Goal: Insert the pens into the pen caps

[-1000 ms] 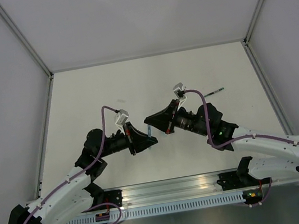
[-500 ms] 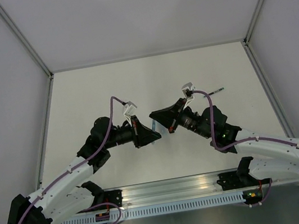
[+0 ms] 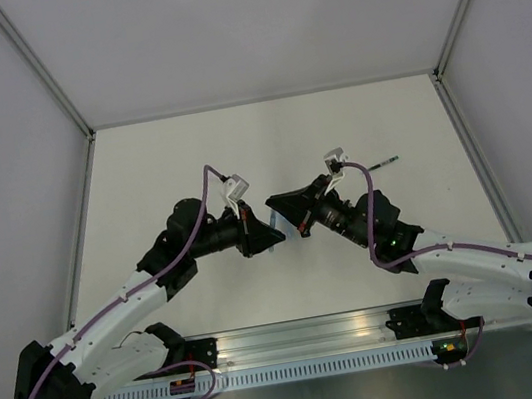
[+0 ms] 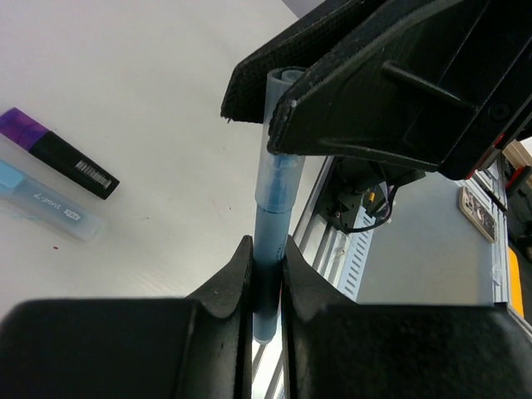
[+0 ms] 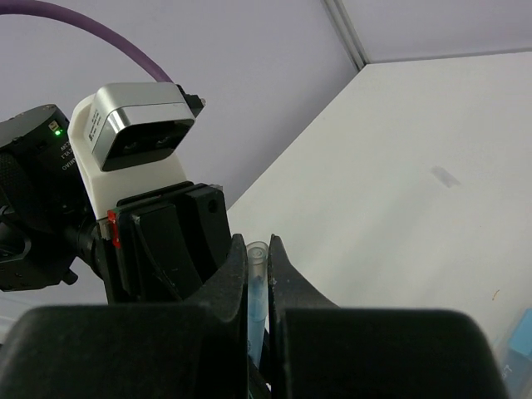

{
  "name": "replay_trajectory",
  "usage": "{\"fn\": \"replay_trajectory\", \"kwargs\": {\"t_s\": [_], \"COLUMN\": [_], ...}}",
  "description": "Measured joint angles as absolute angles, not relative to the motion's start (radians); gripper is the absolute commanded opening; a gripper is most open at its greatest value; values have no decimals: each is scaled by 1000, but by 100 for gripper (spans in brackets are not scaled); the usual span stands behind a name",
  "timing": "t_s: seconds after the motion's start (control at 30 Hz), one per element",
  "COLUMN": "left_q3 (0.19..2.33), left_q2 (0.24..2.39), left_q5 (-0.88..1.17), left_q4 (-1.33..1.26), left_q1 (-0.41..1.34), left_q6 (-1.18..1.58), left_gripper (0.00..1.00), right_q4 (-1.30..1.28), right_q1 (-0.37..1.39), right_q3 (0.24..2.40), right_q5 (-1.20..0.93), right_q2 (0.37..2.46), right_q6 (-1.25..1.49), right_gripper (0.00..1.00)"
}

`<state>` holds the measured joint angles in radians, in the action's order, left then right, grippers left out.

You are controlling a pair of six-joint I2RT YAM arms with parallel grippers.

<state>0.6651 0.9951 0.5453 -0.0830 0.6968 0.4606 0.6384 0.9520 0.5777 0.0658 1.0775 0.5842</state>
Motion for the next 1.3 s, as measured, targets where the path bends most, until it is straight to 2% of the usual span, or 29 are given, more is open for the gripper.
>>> {"fn": "replay_trajectory", "kwargs": {"t_s": [0.23, 0.83, 1.03, 1.3], "left_q3": [678, 678, 678, 678], "left_q2": [995, 901, 831, 842], "left_q5": [595, 852, 897, 910], "left_q4": [-76, -198, -231, -339], "left_q1": [677, 633, 582, 547], "left_q6": [461, 505, 519, 589], "left_gripper": [2, 2, 2, 2], "right_q4": [682, 806, 797, 800], "right_q1": [952, 952, 952, 952], "right_q3": [561, 549, 508, 502], "right_q5": [31, -257, -295, -297], "right_q2": [1076, 1019, 939, 939], "right_q6": [559, 470, 479, 497], "right_gripper": [0, 0, 0, 0]}}
